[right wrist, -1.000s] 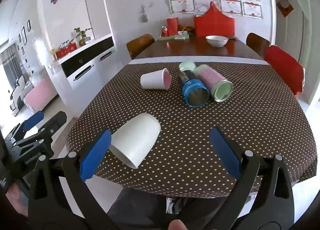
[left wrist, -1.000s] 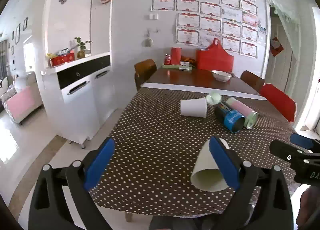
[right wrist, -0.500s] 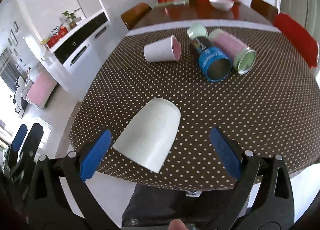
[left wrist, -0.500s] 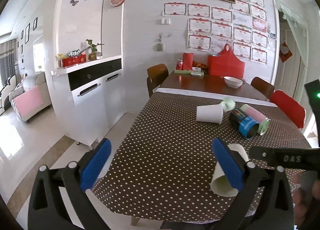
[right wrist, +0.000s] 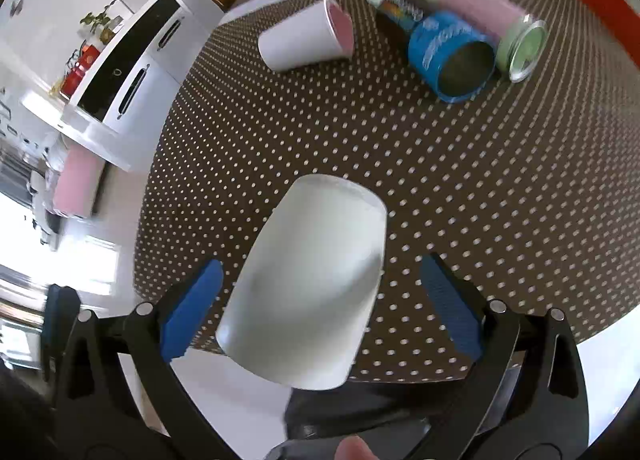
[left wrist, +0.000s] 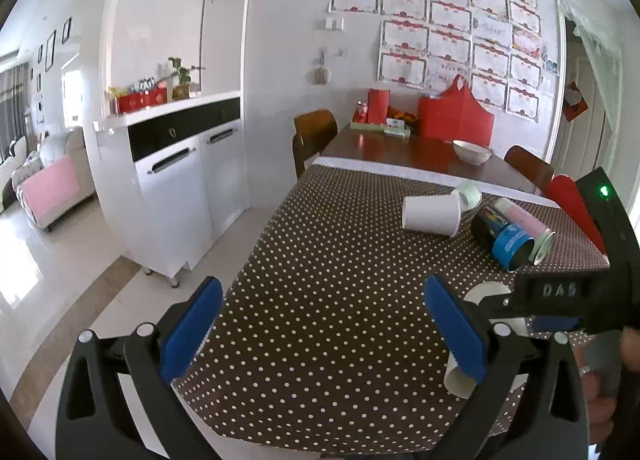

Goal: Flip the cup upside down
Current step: 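Turn the held cream cup so its rim faces the table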

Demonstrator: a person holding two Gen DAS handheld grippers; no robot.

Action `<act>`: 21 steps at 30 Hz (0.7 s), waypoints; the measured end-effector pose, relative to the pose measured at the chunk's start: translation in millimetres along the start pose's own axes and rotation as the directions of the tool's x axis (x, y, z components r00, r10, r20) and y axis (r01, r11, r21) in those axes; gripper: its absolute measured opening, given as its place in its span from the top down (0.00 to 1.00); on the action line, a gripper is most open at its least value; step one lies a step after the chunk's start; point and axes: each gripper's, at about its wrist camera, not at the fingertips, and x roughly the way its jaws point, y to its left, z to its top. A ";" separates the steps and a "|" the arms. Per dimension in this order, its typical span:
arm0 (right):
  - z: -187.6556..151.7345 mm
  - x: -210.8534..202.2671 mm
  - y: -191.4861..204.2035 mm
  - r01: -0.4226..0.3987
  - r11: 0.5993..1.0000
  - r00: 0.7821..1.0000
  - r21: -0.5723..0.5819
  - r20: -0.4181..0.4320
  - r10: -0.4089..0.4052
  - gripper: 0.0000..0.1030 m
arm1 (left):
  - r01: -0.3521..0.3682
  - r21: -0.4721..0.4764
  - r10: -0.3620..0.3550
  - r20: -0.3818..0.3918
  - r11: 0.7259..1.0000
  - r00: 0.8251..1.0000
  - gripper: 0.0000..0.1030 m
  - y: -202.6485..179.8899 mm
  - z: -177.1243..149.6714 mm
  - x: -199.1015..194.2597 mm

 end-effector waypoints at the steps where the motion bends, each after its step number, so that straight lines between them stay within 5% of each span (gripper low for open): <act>1: 2.0 3.3 -2.6 -0.016 1.000 1.000 0.022 -0.024 0.016 0.06 | 0.001 -0.004 -0.001 -0.005 1.000 1.000 0.04 0.1 -1.3 1.8; 8: 14.4 10.8 -7.7 -0.036 0.994 0.992 0.104 -0.120 0.049 0.06 | 0.028 -0.018 -0.029 -0.025 0.999 0.999 0.04 1.6 -9.1 7.6; 15: 24.2 25.3 0.4 0.044 0.995 0.986 0.088 -0.162 -0.030 0.06 | 0.049 -0.020 -0.049 -0.030 0.999 0.998 0.04 0.3 -12.7 6.9; 19: 28.6 31.8 -0.3 0.059 0.996 0.985 0.066 -0.167 -0.047 0.25 | 0.049 -0.025 -0.049 -0.035 0.999 0.998 0.04 1.4 -14.1 6.9; 21: 29.8 32.2 3.9 0.062 0.997 0.985 0.042 -0.165 -0.054 0.26 | 0.047 -0.026 -0.048 -0.035 0.999 0.998 0.04 1.8 -14.0 6.5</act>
